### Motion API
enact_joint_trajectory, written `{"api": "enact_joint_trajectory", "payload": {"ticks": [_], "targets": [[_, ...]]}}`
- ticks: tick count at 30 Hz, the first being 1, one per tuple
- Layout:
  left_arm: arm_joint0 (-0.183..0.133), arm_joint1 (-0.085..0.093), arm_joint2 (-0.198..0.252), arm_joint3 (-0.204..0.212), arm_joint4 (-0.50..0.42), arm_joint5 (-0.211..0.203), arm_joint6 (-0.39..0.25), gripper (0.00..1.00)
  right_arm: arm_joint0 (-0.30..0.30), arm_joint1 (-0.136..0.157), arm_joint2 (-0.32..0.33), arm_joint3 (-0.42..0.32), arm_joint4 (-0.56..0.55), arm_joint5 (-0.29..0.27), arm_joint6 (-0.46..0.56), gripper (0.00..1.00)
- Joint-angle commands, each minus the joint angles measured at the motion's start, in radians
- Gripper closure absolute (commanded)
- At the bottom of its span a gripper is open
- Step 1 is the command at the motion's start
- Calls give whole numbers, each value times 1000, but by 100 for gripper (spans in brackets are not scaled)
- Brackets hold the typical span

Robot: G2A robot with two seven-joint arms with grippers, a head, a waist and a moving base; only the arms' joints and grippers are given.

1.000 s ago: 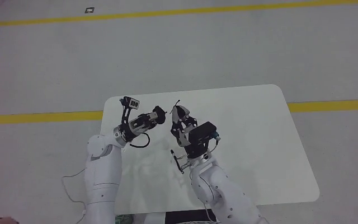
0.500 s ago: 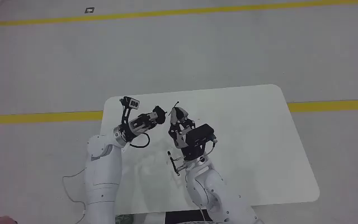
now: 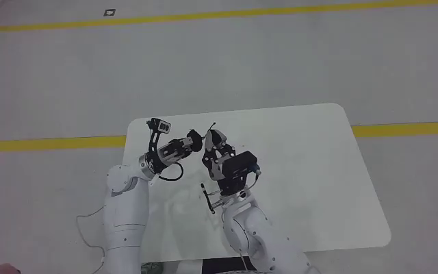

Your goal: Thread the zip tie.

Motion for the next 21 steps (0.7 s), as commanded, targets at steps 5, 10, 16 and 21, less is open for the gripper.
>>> {"api": "enact_joint_trajectory", "payload": {"ticks": [5, 10, 16, 21], "targets": [[0, 0, 0, 0, 0, 0, 0, 100, 13, -5, -3, 13, -1, 10, -10, 100], [0, 0, 0, 0, 0, 0, 0, 100, 19, -8, -4, 23, -5, 17, -13, 100], [0, 0, 0, 0, 0, 0, 0, 100, 21, -11, -2, 29, -11, 22, -14, 100], [0, 0, 0, 0, 0, 0, 0, 100, 20, -11, 0, 30, -17, 19, -11, 100]]}}
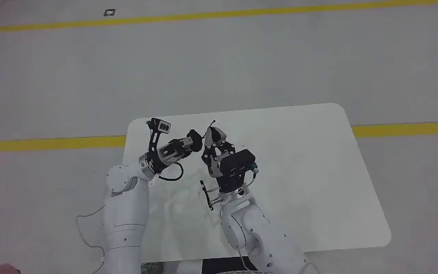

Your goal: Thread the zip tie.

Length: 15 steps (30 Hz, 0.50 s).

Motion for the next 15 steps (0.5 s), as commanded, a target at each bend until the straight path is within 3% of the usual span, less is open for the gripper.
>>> {"api": "enact_joint_trajectory", "payload": {"ticks": [1, 15], "targets": [[0, 0, 0, 0, 0, 0, 0, 100, -1, 0, 1, 0, -3, -2, 2, 100], [0, 0, 0, 0, 0, 0, 0, 100, -8, -3, 3, 1, -10, -5, 2, 100]]}}
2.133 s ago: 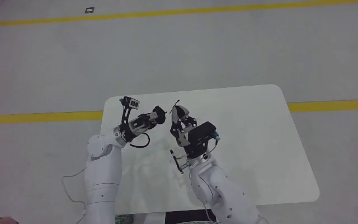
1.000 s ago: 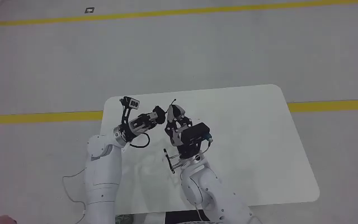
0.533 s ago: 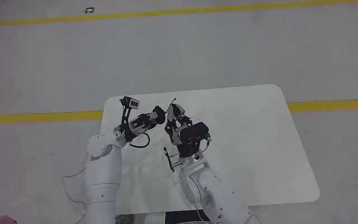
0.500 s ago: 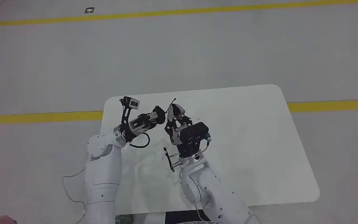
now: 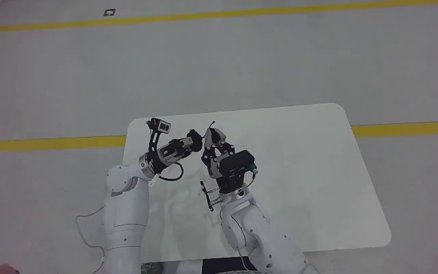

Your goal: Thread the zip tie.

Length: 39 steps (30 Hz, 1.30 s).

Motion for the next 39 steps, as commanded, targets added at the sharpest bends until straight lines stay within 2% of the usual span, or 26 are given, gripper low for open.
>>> {"api": "enact_joint_trajectory", "payload": {"ticks": [1, 39], "targets": [[0, 0, 0, 0, 0, 0, 0, 100, 0, -1, 0, 1, 0, 0, -2, 100], [0, 0, 0, 0, 0, 0, 0, 100, 4, -9, 7, 30, -25, -7, -35, 100]]}}
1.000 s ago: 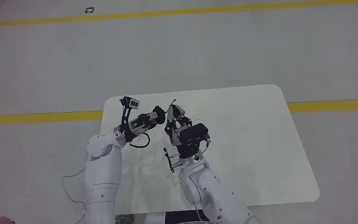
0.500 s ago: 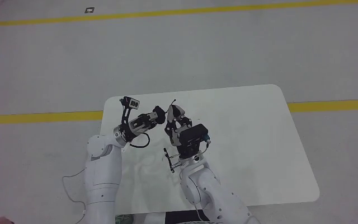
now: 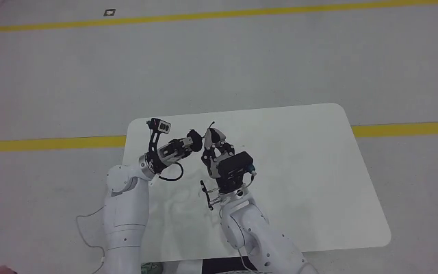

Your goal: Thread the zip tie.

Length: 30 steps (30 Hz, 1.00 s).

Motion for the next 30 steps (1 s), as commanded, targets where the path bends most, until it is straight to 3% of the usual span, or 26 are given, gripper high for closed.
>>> {"api": "enact_joint_trajectory", "payload": {"ticks": [1, 30], "targets": [[0, 0, 0, 0, 0, 0, 0, 100, 0, 0, 0, 0, -1, 0, 1, 100], [0, 0, 0, 0, 0, 0, 0, 100, -2, -7, 2, 14, -9, 6, -15, 100]]}}
